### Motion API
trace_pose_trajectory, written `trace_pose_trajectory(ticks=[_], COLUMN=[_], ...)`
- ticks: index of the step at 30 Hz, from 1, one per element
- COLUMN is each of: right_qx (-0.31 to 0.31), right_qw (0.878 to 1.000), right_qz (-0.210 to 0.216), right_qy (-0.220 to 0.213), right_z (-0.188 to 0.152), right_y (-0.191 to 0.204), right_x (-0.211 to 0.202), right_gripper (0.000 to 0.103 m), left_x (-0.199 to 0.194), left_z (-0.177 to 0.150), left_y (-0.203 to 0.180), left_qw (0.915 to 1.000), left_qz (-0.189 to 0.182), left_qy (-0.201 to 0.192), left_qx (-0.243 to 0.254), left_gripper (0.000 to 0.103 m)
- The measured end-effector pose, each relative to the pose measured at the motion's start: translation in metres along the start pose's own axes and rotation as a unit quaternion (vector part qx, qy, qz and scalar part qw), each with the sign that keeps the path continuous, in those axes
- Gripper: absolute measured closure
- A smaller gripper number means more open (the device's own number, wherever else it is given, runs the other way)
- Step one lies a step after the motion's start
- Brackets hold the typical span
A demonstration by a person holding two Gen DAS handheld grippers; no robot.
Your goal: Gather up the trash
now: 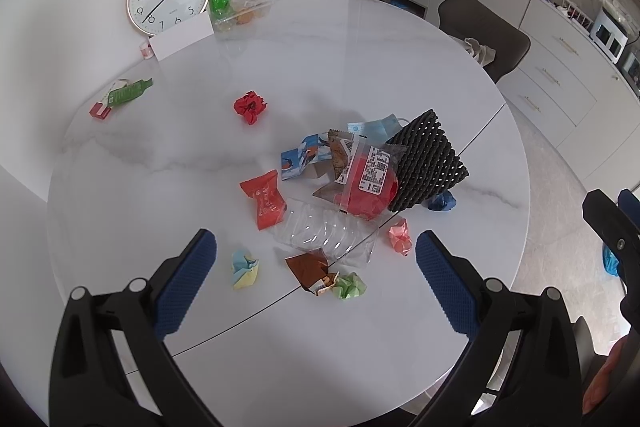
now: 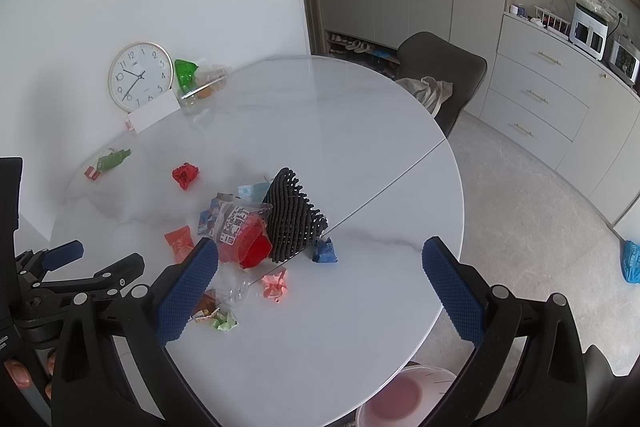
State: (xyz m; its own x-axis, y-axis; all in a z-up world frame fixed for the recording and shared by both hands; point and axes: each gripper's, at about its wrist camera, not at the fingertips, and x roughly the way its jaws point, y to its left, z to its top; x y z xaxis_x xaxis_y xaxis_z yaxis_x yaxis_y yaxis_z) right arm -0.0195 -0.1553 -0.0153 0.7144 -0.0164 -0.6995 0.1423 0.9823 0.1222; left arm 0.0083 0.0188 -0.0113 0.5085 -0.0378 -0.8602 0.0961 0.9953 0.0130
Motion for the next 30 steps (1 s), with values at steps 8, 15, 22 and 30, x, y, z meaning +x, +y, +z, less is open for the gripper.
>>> trace_pose_trajectory(ticks=[8, 15, 22, 30], right_qx=[0.002, -0.002, -0.057, -0.093], right_qw=[0.999, 0.992, 0.986, 0.986], right_qz=[0.011, 0.069, 0.079, 0.043], right_qy=[0.031, 0.105, 0.133, 0.129], right_z=[-0.015, -0.055, -0.094, -0.104], right_y=[0.003, 0.039, 0.090, 0.094], right_x=[0.029, 0.072, 0.101, 0.120], right_gripper=[0.002, 0.002, 0.002, 0.003], left_x=[0.026, 0.076, 0.137, 0.187], left_z=[-0.011, -0.035, -0.059, -0.063], left_y=[0.041, 0.094, 0.104, 0.096], left_qw=[0.9997, 0.9973, 0.9904, 0.9851], left_qz=[-0.014, -0.033, -0.039, -0.070], left_qy=[0.002, 0.027, 0.054, 0.087], left_qx=[0.020, 0.060, 0.121, 0.131], left_gripper=[0.007, 0.007, 0.010, 0.041])
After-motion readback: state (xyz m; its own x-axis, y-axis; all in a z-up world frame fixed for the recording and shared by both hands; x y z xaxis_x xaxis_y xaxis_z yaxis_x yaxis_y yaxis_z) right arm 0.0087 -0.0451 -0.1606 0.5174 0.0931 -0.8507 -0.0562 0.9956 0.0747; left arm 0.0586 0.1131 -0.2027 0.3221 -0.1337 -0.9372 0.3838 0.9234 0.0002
